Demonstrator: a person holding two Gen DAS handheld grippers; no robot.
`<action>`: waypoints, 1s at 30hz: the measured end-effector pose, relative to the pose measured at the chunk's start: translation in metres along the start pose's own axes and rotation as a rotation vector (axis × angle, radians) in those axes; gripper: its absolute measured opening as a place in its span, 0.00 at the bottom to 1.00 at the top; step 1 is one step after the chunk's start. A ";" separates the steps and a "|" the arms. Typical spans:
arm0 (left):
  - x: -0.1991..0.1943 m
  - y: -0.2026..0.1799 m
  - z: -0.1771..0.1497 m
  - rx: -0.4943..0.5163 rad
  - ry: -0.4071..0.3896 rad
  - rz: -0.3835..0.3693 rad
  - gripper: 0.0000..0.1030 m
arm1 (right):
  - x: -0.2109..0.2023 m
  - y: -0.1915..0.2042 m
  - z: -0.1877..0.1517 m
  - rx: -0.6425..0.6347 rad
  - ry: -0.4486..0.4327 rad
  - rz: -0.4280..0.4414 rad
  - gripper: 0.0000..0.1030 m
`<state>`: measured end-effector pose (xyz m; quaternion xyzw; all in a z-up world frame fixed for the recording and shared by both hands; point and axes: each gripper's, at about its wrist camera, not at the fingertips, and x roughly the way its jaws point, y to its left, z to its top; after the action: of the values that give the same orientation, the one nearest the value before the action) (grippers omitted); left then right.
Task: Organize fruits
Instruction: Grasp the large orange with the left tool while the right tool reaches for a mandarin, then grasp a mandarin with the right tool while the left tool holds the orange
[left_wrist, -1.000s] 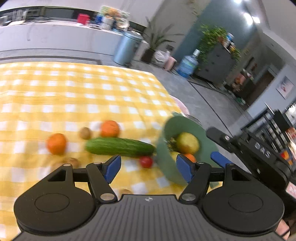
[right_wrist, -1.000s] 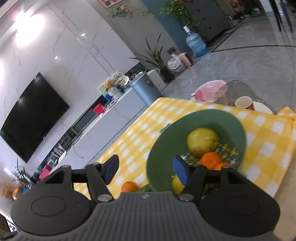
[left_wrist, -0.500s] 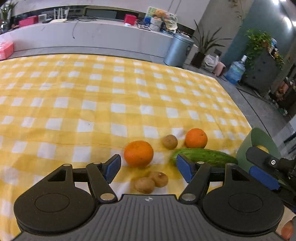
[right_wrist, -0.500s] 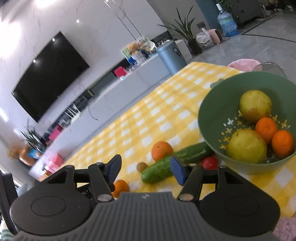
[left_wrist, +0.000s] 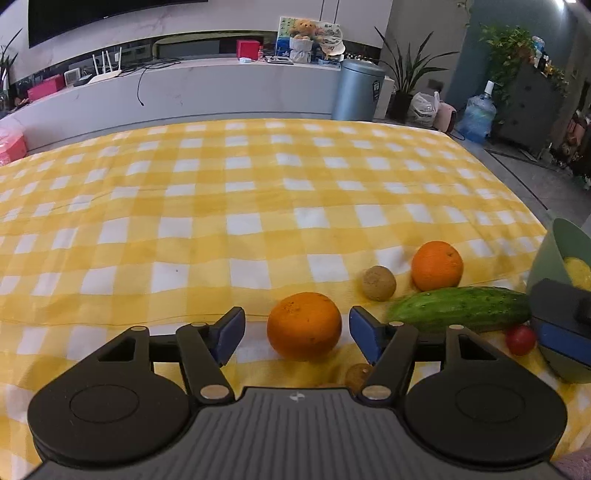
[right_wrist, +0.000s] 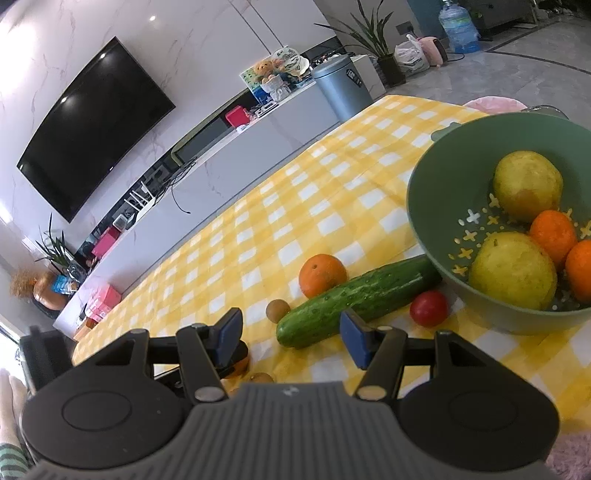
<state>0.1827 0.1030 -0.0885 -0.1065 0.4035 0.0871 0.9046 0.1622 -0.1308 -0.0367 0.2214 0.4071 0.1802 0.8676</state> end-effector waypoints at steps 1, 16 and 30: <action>0.003 0.002 0.000 -0.005 0.005 -0.010 0.72 | 0.001 0.000 0.000 0.003 0.001 -0.002 0.56; 0.001 0.007 -0.009 -0.001 -0.019 -0.046 0.49 | 0.007 -0.001 -0.005 -0.007 0.052 -0.020 0.56; -0.003 0.020 -0.006 -0.074 -0.023 -0.074 0.49 | 0.022 0.043 0.039 -0.177 0.106 -0.226 0.56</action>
<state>0.1715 0.1207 -0.0926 -0.1538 0.3851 0.0697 0.9073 0.2010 -0.0930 -0.0053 0.0871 0.4573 0.1279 0.8758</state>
